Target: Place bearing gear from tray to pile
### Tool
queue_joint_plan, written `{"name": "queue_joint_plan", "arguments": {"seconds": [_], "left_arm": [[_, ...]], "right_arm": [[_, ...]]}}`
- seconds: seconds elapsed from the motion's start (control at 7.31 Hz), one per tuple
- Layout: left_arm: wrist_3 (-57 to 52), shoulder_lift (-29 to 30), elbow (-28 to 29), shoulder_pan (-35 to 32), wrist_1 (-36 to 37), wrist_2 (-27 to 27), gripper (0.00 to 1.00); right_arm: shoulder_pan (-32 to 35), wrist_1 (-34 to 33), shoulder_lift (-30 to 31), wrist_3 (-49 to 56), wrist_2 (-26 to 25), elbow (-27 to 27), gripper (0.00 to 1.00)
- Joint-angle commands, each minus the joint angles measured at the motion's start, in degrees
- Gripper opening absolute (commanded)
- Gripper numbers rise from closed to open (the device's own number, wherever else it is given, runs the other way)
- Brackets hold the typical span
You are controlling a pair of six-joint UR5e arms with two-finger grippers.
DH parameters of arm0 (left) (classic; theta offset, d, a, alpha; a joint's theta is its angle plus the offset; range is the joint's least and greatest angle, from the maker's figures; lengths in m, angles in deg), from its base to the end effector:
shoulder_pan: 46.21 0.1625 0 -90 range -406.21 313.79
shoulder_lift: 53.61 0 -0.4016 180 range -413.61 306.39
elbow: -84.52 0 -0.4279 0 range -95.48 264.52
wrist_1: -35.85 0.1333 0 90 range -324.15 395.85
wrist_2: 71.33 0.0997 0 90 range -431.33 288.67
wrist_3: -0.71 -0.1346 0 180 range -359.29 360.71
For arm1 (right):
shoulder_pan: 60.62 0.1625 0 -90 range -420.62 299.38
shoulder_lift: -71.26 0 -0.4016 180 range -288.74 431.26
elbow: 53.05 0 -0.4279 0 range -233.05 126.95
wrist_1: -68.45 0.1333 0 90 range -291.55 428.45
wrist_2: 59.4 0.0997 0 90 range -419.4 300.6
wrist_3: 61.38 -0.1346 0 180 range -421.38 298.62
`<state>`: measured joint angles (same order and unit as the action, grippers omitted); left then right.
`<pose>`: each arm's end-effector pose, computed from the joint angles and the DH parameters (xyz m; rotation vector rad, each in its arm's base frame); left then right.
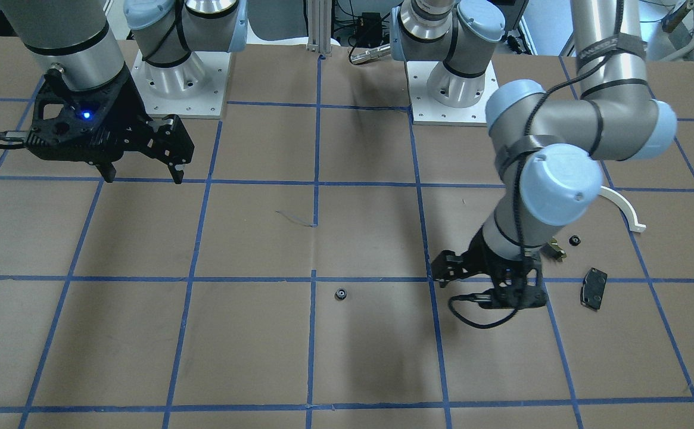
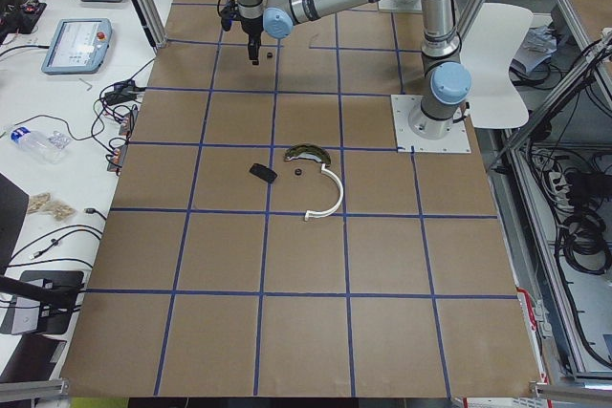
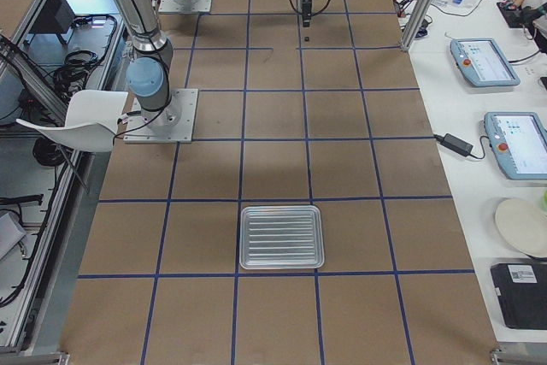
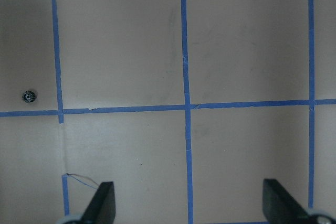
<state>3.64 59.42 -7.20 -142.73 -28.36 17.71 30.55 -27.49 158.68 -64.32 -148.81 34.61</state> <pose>-0.2082 -0.6282 0.2202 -0.0981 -3.1218 0.0261 0.1461 -0.5557 0.4379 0.0474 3.1236 -0.1548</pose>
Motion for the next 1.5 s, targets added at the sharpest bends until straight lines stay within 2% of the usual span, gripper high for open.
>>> {"name": "queue_joint_plan", "arguments": {"seconds": [0.0, 0.27, 0.41, 0.68, 0.96, 1.09, 1.23, 1.37], "left_arm": [[0.3, 4.0, 0.0, -6.6, 4.7, -0.1, 1.0], [-1.9, 7.7, -0.8, -7.1, 9.9, -0.3, 1.0], [-1.8, 9.3, -0.7, -7.1, 10.1, -0.3, 1.0], [-1.4, 11.3, -0.2, -7.9, 10.2, -4.1, 1.0], [-1.9, 12.1, -0.6, -8.4, 10.1, -3.8, 1.0], [-1.4, 12.1, -0.7, -8.6, 10.1, -4.0, 0.95], [-1.2, 12.1, -0.9, -8.7, 10.1, -4.1, 0.76], [-1.2, 12.2, -1.2, -8.7, 10.1, -4.0, 0.73]], "right_arm": [[0.1, 0.2, 0.6, 0.2, 0.8, -0.8, 1.0], [0.1, -0.2, 0.8, 0.9, 1.1, -0.3, 1.0], [0.1, -0.2, 1.3, 2.0, 1.1, -0.1, 1.0], [0.1, -0.2, 1.1, 2.2, 0.9, 1.8, 1.0], [0.1, -0.2, 1.9, 2.2, 1.0, 1.8, 1.0], [0.1, 0.3, 1.9, 2.3, -0.1, 1.7, 1.0], [0.1, -0.1, 2.1, 2.3, 0.1, 1.9, 1.0], [0.1, 0.0, 2.1, 2.2, 0.2, 1.9, 1.0]]}}
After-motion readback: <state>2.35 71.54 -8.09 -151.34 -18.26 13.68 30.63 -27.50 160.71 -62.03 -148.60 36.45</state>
